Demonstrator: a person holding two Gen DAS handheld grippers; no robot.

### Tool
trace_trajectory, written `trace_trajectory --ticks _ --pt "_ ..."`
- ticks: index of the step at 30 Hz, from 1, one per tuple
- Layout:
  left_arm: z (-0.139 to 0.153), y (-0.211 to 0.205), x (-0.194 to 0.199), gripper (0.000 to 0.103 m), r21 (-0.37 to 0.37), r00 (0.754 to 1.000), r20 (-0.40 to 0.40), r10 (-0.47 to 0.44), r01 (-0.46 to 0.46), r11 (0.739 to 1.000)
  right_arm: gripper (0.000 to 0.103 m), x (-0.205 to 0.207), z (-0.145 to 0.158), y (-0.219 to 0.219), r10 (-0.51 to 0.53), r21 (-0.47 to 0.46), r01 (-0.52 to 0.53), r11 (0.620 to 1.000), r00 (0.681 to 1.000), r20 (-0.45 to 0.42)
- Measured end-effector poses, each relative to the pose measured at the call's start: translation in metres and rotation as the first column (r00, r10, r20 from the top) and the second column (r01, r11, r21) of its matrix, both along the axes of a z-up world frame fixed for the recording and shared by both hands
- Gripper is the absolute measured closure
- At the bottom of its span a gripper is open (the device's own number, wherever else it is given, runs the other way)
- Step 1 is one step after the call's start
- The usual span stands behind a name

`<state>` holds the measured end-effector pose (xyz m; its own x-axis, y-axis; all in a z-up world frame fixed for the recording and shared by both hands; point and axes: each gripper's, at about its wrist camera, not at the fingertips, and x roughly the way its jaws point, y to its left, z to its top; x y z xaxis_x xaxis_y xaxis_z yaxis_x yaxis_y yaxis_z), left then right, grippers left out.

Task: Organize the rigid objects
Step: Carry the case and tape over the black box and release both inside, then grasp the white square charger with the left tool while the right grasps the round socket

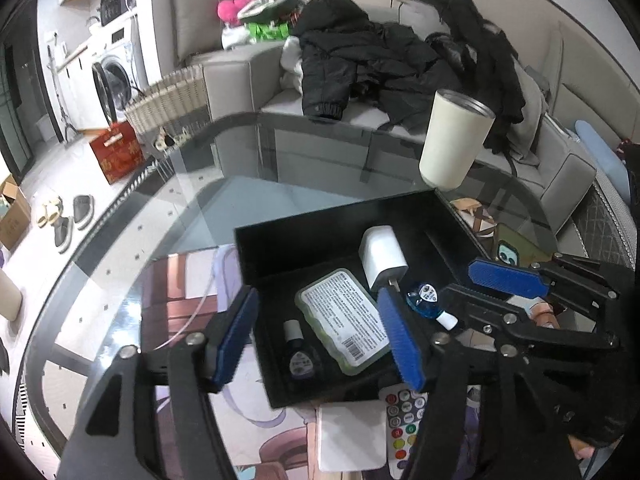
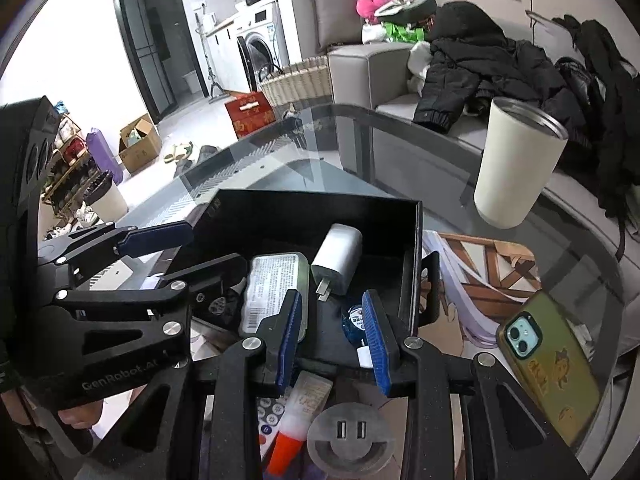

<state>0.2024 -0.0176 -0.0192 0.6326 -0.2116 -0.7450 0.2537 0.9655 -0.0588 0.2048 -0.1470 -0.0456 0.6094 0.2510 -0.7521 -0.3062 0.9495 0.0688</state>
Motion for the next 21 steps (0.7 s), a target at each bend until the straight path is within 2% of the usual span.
trace_trajectory --ticks 11,16,21 --pt "0.006 0.009 -0.045 0.035 -0.01 0.999 0.026 -0.032 0.032 0.999 0.07 -0.039 0.004 -0.028 0.01 0.002 -0.01 1.0 0.999 0.045" --pt "0.002 0.009 -0.062 0.03 0.007 0.999 0.034 -0.033 0.033 0.999 0.069 -0.055 -0.007 -0.042 0.019 0.007 -0.019 1.0 1.0 0.005" --pt "-0.019 0.001 -0.07 0.028 0.037 0.998 -0.019 -0.062 0.063 0.997 0.069 -0.057 -0.031 -0.045 0.03 -0.003 -0.031 1.0 0.997 -0.071"
